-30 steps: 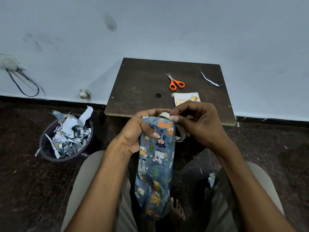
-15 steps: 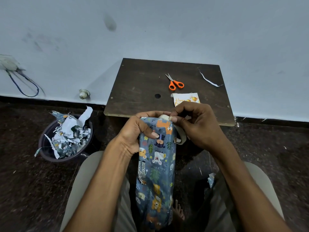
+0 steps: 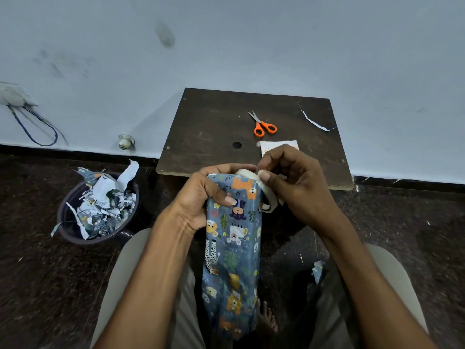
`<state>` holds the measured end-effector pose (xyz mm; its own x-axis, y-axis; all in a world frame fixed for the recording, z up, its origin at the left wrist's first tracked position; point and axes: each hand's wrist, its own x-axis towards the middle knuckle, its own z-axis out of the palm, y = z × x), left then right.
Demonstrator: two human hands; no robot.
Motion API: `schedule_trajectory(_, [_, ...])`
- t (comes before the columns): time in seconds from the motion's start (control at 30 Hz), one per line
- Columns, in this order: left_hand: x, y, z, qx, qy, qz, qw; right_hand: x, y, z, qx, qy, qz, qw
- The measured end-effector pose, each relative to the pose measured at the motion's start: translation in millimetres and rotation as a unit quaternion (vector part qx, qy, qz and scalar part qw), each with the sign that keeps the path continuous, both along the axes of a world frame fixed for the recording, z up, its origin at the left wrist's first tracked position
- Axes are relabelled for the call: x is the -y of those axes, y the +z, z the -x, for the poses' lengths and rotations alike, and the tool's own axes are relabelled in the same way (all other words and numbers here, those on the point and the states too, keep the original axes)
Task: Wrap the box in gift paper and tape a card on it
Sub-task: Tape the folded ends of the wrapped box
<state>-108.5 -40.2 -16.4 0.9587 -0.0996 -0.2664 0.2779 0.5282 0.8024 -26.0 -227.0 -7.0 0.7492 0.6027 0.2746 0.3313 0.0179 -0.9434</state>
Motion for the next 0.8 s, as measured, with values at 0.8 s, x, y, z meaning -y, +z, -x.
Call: schedule_trajectory(0.8, [22.9,1.2,6.1,0.106,0.172,-0.295,0.934,12.0,-5.5,-16.9,-0.065,-0.048,0.088,0.993])
